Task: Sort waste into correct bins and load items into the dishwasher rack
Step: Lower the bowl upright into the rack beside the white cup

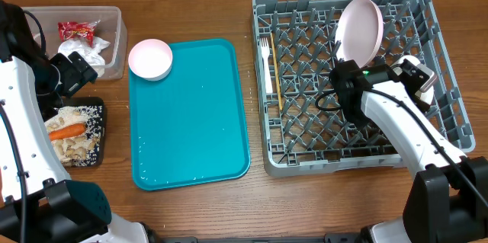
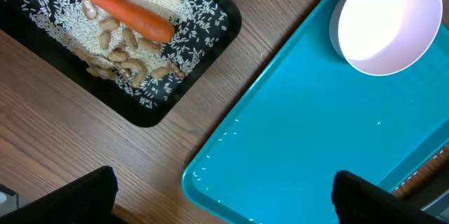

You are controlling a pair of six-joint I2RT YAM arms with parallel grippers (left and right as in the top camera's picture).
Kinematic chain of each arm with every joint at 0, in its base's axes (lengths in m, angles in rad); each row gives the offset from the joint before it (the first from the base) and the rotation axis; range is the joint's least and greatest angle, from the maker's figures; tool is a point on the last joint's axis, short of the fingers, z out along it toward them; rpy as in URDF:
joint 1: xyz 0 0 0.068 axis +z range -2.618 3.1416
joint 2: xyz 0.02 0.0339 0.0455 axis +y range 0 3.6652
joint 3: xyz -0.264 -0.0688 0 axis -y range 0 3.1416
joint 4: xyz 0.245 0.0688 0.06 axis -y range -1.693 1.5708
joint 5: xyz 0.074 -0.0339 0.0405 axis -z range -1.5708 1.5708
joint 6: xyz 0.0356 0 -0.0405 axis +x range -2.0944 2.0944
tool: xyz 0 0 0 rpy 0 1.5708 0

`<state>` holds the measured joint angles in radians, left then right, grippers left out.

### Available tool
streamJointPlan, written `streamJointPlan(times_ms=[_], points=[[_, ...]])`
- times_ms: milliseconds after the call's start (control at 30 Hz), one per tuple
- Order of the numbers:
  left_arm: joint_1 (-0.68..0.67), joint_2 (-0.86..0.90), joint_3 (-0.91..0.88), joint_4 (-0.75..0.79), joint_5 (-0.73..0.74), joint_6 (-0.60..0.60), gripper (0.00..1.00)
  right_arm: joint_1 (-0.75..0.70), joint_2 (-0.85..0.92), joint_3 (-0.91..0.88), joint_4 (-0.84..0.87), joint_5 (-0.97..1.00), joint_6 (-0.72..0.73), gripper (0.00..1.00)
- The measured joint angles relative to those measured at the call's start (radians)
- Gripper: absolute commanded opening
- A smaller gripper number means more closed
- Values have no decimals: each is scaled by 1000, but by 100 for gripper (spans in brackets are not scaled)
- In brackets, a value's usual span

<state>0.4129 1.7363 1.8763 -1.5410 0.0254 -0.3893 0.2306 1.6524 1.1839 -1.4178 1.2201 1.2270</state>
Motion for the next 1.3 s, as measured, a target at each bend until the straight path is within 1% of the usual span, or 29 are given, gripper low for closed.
streamJointPlan(times_ms=[267,467,667,967,1133,1300], points=[[0,0,0,0,0,0,100,0,0,-94,49,15,3,4],[0,0,0,0,0,0,100,0,0,-160,92,67,19,4],[0,0,0,0,0,0,100,18,0,-164,94,76,23,4],[0,0,0,0,0,0,100,134,0,-165,72,68,26,4],[0,0,0,0,0,0,100,131,0,-165,58,90,29,4],[0,0,0,0,0,0,100,82,0,-171,65,105,28,4]])
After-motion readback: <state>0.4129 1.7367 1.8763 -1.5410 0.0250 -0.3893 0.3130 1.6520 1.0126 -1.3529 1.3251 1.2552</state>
